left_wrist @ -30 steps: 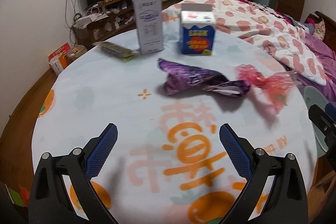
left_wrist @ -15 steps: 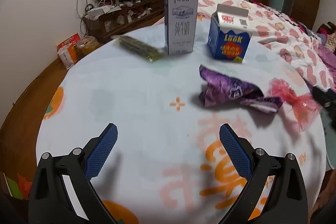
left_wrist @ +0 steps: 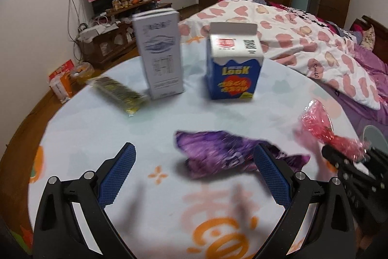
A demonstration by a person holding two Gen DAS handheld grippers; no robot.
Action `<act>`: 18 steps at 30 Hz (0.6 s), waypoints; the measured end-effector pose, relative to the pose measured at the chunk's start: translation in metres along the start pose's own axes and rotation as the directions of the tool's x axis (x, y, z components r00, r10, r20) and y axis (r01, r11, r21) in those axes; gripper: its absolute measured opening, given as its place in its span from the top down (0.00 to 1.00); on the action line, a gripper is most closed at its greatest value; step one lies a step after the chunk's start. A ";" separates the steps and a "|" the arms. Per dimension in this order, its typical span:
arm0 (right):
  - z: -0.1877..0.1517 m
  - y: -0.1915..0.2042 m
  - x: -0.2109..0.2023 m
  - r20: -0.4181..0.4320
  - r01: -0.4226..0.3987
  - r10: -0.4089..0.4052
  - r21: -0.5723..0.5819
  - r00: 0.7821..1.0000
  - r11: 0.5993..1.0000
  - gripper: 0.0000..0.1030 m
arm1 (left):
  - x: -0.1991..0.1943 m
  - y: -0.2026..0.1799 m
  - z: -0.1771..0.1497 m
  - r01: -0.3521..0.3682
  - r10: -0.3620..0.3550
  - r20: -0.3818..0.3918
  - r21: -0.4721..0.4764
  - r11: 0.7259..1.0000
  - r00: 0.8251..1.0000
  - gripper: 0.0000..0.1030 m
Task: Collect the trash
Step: 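Grasp the purple wrapper with left tool while right tool grasps pink plastic bag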
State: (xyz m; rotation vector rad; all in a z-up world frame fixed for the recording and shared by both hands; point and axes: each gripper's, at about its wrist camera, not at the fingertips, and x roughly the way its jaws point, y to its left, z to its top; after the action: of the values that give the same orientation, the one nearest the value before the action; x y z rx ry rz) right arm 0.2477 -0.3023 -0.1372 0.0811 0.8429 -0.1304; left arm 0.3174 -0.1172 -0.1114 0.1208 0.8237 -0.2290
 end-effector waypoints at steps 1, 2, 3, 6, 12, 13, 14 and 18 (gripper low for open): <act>0.000 -0.002 -0.003 0.012 0.012 -0.012 0.003 1.000 1.000 0.74 | 0.005 -0.003 0.002 0.007 -0.008 -0.009 -0.009 1.000 1.000 0.08; 0.000 -0.004 -0.006 0.024 0.022 -0.022 0.005 0.999 1.000 0.74 | 0.009 -0.005 0.003 0.010 -0.010 -0.015 -0.016 1.000 1.000 0.08; 0.001 -0.006 -0.008 0.036 0.030 -0.031 0.011 0.999 0.999 0.74 | 0.015 -0.008 0.003 0.010 -0.011 -0.027 -0.027 1.000 1.000 0.08; 0.003 -0.014 -0.015 0.058 0.035 -0.037 0.036 0.998 0.999 0.74 | 0.031 -0.015 0.001 0.019 -0.022 -0.069 -0.039 0.999 0.997 0.16; 0.002 -0.017 -0.021 0.071 0.036 -0.038 0.035 0.997 0.999 0.74 | 0.041 -0.019 -0.006 0.052 -0.057 -0.085 -0.063 0.997 0.995 0.29; 0.002 -0.018 -0.021 0.070 0.032 -0.034 0.038 0.997 0.999 0.74 | 0.040 -0.021 -0.006 0.069 -0.074 -0.084 -0.061 0.996 0.994 0.30; 0.001 -0.018 -0.022 0.069 0.030 -0.032 0.041 0.997 0.999 0.74 | 0.039 -0.024 -0.007 0.060 -0.063 -0.077 -0.045 0.997 0.995 0.35; -0.002 -0.017 -0.028 0.073 0.023 -0.027 0.053 0.997 0.998 0.74 | 0.033 -0.030 -0.013 0.054 -0.055 -0.065 -0.010 0.998 0.996 0.52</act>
State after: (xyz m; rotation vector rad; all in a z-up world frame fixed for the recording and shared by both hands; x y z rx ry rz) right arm 0.2253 -0.3167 -0.1182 0.1137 0.7669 -0.1775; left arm 0.3225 -0.1494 -0.1455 0.0985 0.8930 -0.2740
